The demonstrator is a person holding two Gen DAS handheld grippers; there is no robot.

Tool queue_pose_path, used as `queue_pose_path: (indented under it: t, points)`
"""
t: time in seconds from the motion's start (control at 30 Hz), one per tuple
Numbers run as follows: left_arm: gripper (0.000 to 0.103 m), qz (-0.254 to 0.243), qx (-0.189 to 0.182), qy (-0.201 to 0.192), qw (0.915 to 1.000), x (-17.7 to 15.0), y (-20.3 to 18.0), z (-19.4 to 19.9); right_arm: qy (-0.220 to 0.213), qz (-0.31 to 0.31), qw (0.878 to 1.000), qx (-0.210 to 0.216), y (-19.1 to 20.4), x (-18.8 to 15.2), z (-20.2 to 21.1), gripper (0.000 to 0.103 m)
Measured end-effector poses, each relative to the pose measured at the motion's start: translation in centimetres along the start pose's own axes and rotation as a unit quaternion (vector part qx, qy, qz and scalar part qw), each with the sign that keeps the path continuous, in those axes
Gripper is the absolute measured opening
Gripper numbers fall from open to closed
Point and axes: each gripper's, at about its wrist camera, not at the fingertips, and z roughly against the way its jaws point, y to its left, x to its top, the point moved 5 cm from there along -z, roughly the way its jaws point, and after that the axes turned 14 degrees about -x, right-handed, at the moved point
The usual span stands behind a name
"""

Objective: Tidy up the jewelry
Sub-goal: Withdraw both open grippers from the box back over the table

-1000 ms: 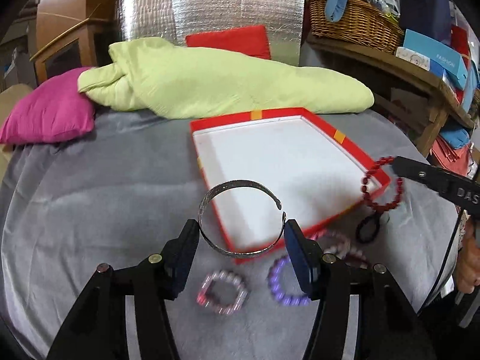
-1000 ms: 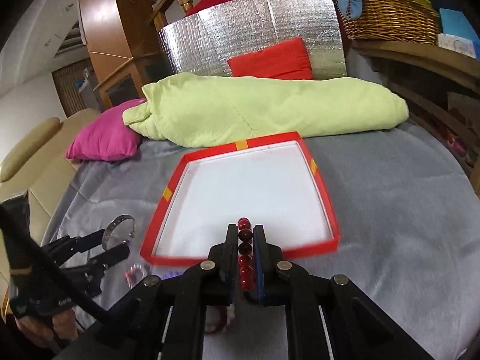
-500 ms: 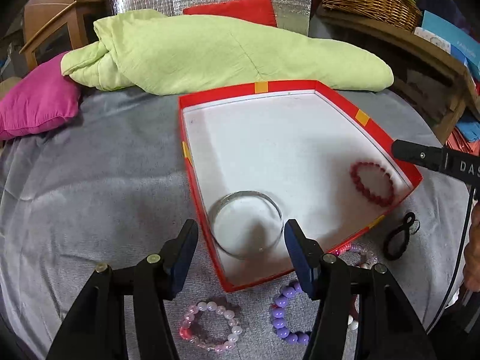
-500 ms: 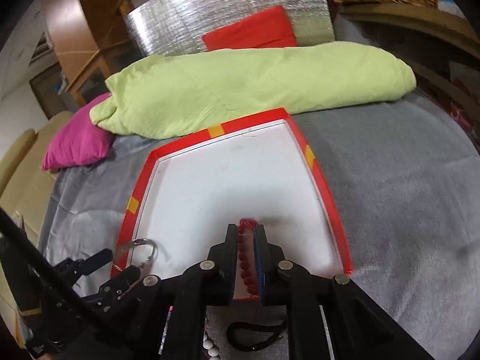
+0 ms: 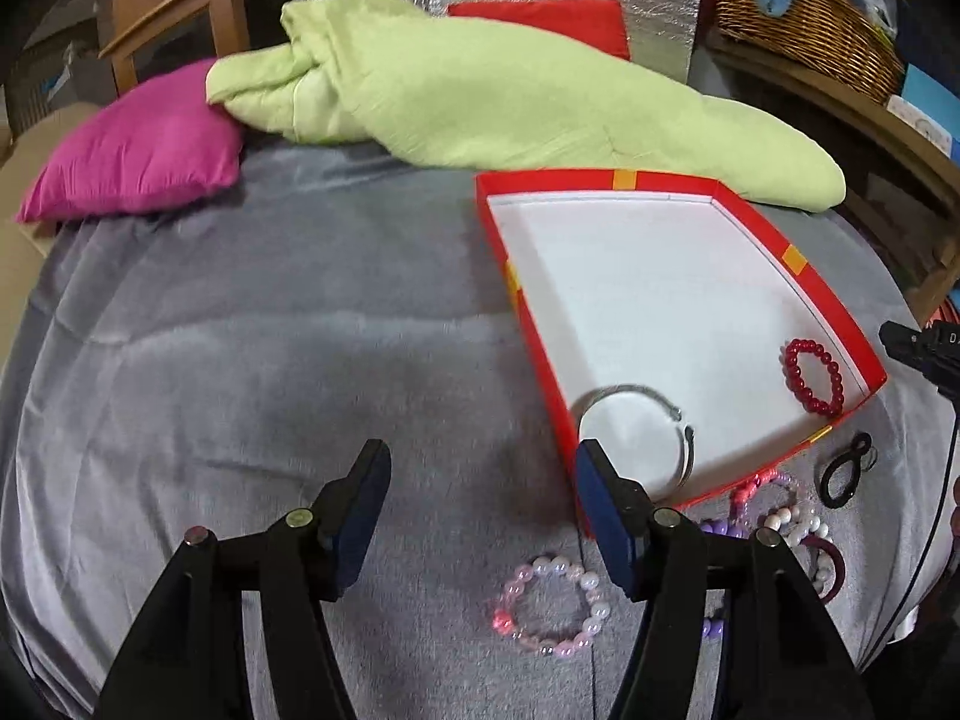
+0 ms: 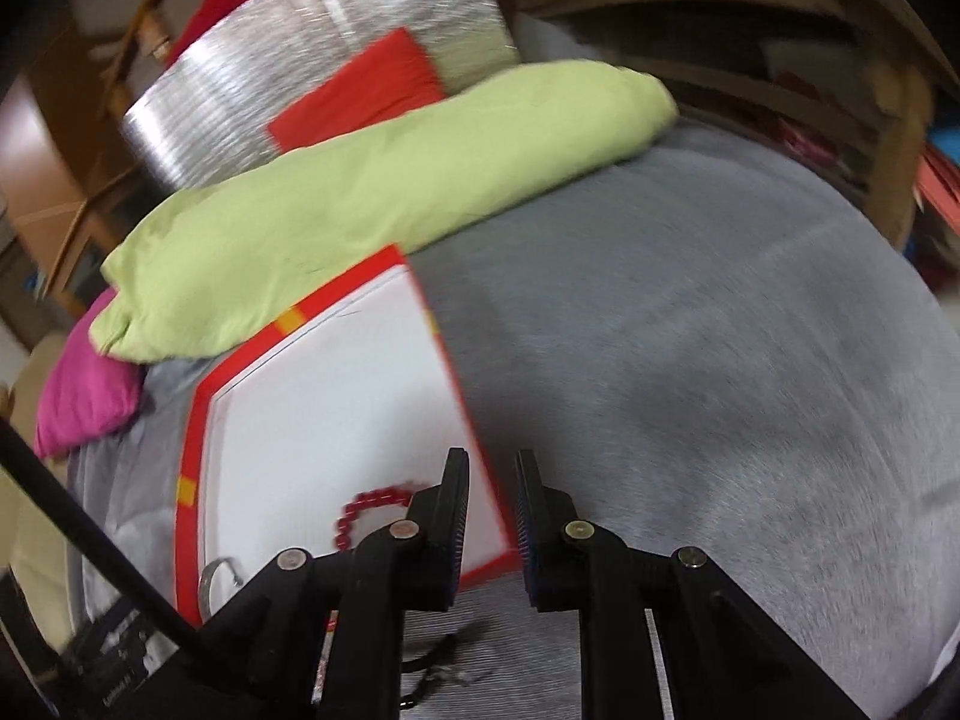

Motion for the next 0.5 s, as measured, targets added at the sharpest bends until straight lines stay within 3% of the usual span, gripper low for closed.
queue_pose_path:
  t: [0.2,0.33,0.5]
  points:
    - [0.065,0.014,-0.004,0.02,0.9997,-1.0,0.4,-0.1,0.033,-0.034,0.997,-0.053,-2.4,-0.1,-1.9,0.017]
    - [0.065,0.013,-0.011,0.029,0.9994,-1.8,0.2,0.1,0.064,-0.019,0.996,-0.054,-2.0,-0.7,-3.1,0.017]
    - [0.066,-0.001,-0.007,0.048,0.9988,-2.5,-0.6,-0.6,0.068,0.004,0.996,-0.053,-1.0,-1.6,-3.1,0.017]
